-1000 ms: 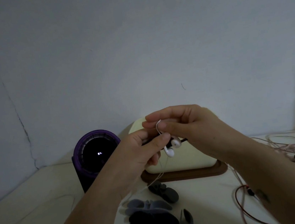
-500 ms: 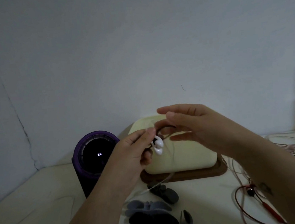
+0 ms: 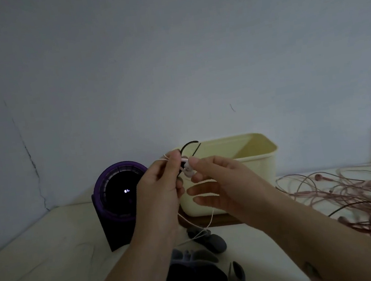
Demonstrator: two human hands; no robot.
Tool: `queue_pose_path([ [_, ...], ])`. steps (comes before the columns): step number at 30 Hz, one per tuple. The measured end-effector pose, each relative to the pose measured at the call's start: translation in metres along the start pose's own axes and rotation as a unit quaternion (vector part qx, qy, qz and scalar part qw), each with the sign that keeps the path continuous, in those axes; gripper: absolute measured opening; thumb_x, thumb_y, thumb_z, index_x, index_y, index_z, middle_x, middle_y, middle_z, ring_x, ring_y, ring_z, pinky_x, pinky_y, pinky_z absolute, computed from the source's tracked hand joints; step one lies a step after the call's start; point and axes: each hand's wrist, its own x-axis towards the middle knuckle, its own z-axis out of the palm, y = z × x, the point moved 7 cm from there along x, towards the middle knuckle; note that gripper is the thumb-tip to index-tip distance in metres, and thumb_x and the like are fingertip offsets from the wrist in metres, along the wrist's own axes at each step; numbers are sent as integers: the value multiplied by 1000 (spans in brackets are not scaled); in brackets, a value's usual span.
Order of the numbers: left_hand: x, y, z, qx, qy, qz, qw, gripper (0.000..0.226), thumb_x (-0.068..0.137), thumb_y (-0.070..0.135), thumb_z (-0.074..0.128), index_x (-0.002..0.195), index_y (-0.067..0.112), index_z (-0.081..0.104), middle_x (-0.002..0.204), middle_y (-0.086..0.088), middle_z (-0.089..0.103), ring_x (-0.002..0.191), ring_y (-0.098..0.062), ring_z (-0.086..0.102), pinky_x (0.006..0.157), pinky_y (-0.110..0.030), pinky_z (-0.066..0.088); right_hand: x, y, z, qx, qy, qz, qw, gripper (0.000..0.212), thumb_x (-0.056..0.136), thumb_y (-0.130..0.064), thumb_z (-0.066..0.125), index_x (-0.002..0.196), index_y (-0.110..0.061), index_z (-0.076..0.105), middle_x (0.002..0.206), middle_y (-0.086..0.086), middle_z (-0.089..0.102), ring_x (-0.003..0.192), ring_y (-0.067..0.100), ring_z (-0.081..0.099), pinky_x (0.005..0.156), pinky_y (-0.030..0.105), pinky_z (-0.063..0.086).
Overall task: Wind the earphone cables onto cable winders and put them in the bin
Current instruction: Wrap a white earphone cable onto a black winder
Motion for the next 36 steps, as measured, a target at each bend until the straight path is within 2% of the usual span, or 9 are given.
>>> queue_pose_path([
  [3,-1,1,2,46,-1,35,998,16,88,34,61,82,27,74,59,3,50,57,-7,45,65,-28,42,2,0,0,26,-14,-5,1000,13,85,-23,66,85,-10,65,82,3,66,72,15,64,64,23,54],
  [7,-1,4,3,62,-4,64,996,15,88,33,61,90,25,73,60,12,61,62,-2,59,72,-27,49,4,2,3,76,-44,7,996,15,90,-16,60,84,-4,68,76,7,68,71,14,64,68,21,54],
  [10,0,5,4,71,-18,66,995,16,85,34,61,91,24,72,60,13,62,61,-1,61,72,-27,49,5,3,1,81,-29,-1,996,14,90,-12,59,87,-2,69,76,10,69,69,14,65,67,21,55],
  [14,2,6,7,77,-45,65,994,31,71,43,59,94,25,70,59,11,63,65,-3,62,68,-21,54,7,1,-6,60,16,-28,998,6,88,-7,62,84,-4,66,75,11,70,65,15,66,62,21,54],
  [23,7,2,8,47,-86,41,994,14,86,13,61,97,16,69,67,1,67,61,-2,62,65,-18,54,8,-2,-12,65,27,-42,997,4,82,-2,66,81,-5,64,69,10,69,61,13,65,61,20,55],
  [27,9,1,6,40,-89,25,995,21,73,23,66,91,14,70,60,2,61,55,-2,56,64,-20,55,8,-1,-11,55,21,-53,997,11,81,3,65,83,-7,60,67,8,68,60,13,65,59,20,53],
  [32,10,1,3,73,-69,17,995,34,62,37,68,86,14,71,53,7,58,45,-1,46,54,-20,43,7,-5,-13,-37,32,-76,996,14,77,0,71,76,-12,63,66,0,66,64,9,63,67,22,53],
  [36,9,2,3,97,-62,28,993,36,63,43,66,85,15,70,53,10,57,44,-1,45,54,-21,39,3,-11,-11,-101,41,-107,988,8,77,-3,73,81,-8,69,83,15,70,75,17,65,79,28,57],
])
